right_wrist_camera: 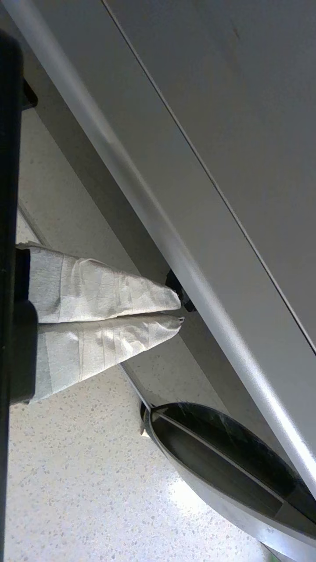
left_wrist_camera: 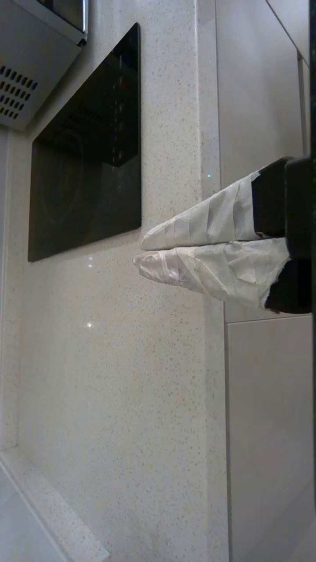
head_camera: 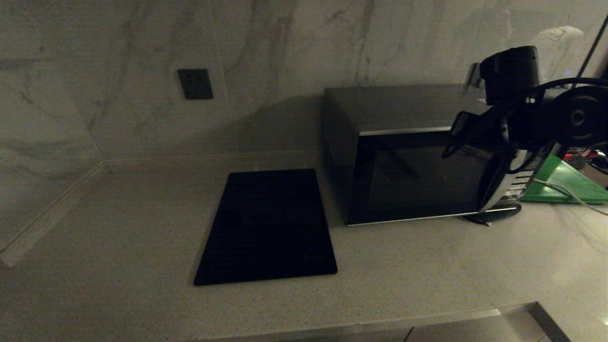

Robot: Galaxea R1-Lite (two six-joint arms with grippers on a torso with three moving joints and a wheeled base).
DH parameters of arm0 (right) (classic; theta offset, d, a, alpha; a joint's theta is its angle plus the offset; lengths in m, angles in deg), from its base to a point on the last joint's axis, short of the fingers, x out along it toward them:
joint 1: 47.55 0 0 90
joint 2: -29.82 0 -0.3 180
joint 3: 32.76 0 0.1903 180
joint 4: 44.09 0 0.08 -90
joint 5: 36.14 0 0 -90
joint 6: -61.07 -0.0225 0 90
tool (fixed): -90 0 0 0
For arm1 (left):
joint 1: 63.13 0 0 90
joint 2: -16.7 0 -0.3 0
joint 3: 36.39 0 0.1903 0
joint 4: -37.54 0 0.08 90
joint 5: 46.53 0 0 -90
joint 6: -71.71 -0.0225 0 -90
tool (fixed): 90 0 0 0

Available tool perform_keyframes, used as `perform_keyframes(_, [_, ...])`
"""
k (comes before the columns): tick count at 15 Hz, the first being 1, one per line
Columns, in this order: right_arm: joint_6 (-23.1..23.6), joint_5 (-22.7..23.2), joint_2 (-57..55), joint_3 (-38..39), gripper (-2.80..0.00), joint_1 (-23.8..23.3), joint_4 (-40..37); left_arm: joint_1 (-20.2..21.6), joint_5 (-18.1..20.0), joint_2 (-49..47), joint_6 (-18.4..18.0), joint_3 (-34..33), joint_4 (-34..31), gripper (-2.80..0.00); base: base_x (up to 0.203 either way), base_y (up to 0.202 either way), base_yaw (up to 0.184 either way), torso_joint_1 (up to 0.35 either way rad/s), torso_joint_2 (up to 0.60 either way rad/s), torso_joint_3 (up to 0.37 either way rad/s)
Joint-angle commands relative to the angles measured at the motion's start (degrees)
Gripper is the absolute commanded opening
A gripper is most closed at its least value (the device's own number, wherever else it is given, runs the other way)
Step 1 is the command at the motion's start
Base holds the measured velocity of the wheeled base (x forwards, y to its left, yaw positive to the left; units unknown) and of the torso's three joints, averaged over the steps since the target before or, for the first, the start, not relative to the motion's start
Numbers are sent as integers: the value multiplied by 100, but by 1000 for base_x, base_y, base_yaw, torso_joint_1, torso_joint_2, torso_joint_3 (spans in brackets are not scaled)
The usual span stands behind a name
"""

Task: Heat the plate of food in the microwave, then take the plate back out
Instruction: Close the microwave oven, then open the microwave oven

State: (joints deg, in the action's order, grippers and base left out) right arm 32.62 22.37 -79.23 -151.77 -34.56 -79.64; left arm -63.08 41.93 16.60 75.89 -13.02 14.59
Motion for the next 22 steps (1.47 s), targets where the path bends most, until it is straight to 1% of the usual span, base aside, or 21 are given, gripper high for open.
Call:
perform_keyframes(1, [-12, 39, 371, 253, -280, -57, -47, 4, -5, 1, 4, 0, 3, -280, 0, 0, 0, 0, 0, 0])
perform_keyframes(3, [-17, 127, 751, 524, -280, -208, -47, 4, -5, 1, 4, 0, 3, -280, 0, 0, 0, 0, 0, 0])
perform_keyframes(5, [-21, 285, 1227, 805, -280, -466, -47, 4, -5, 1, 4, 0, 3, -280, 0, 0, 0, 0, 0, 0])
perform_keyframes(7, [-42, 596, 1655, 1146, -280, -1040, -44, 4, -5, 1, 4, 0, 3, -280, 0, 0, 0, 0, 0, 0])
perform_keyframes(9, [-62, 1137, 1935, 1531, -280, -1861, -33, 4, -5, 1, 4, 0, 3, -280, 0, 0, 0, 0, 0, 0])
perform_keyframes(11, [-158, 1861, 2088, 1852, -280, -2766, -25, 4, -5, 1, 4, 0, 3, -280, 0, 0, 0, 0, 0, 0])
perform_keyframes(13, [-393, 2803, 2142, 2186, -280, -3545, -18, 4, -5, 1, 4, 0, 3, -280, 0, 0, 0, 0, 0, 0])
perform_keyframes(15, [-636, 4039, 2120, 2446, -280, -4168, 45, 4, -5, 1, 4, 0, 3, -280, 0, 0, 0, 0, 0, 0])
perform_keyframes(18, [-1091, 5789, 1863, 2592, -280, -4813, 102, 4, -5, 1, 4, 0, 3, -280, 0, 0, 0, 0, 0, 0])
perform_keyframes(20, [-1244, 6407, 1405, 2593, -280, -4979, 309, 4, -5, 1, 4, 0, 3, -280, 0, 0, 0, 0, 0, 0])
perform_keyframes(22, [-1346, 6645, 841, 2575, -280, -5059, 816, 4, -5, 1, 4, 0, 3, -280, 0, 0, 0, 0, 0, 0])
